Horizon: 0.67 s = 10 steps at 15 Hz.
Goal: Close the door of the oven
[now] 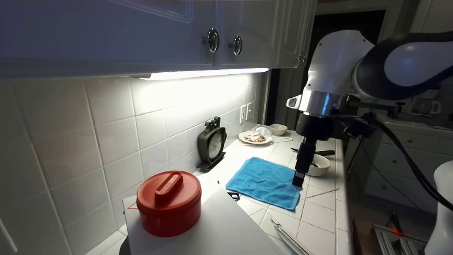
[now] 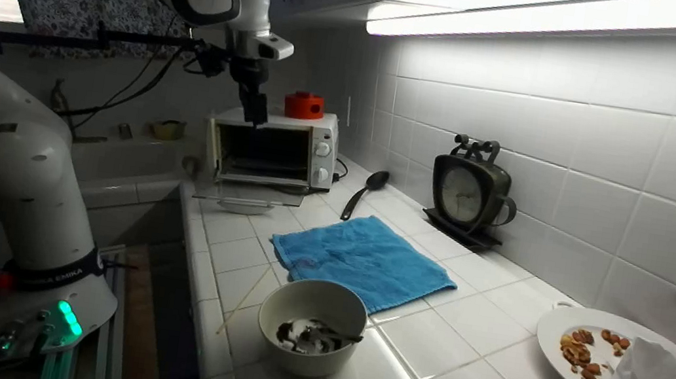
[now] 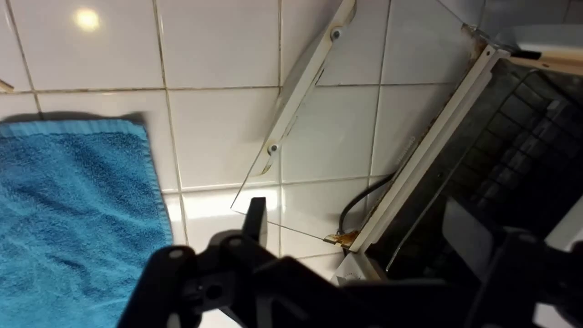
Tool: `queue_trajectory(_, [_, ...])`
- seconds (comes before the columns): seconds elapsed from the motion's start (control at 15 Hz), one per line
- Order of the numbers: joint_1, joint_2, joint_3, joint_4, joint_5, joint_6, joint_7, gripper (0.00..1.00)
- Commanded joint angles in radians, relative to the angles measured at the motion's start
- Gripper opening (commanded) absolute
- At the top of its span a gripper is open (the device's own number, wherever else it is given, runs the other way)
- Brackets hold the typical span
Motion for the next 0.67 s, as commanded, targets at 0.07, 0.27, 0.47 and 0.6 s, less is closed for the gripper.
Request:
queue_trajectory(0.07, [-0.004, -0.268, -0.065, -0.270, 0.159, 0.077, -0.007, 1.00])
queue_trajectory(0.27, [-0.036, -0.253, -0.161, -0.227, 0.200, 0.059, -0.045, 1.00])
queue_trajectory(0.47, [-0.064, -0.227, -0.263, -0.212, 0.242, 0.066, -0.093, 1.00])
queue_trajectory(0.6, [-0.072, -0.191, -0.320, -0.210, 0.266, 0.064, -0.140, 1.00])
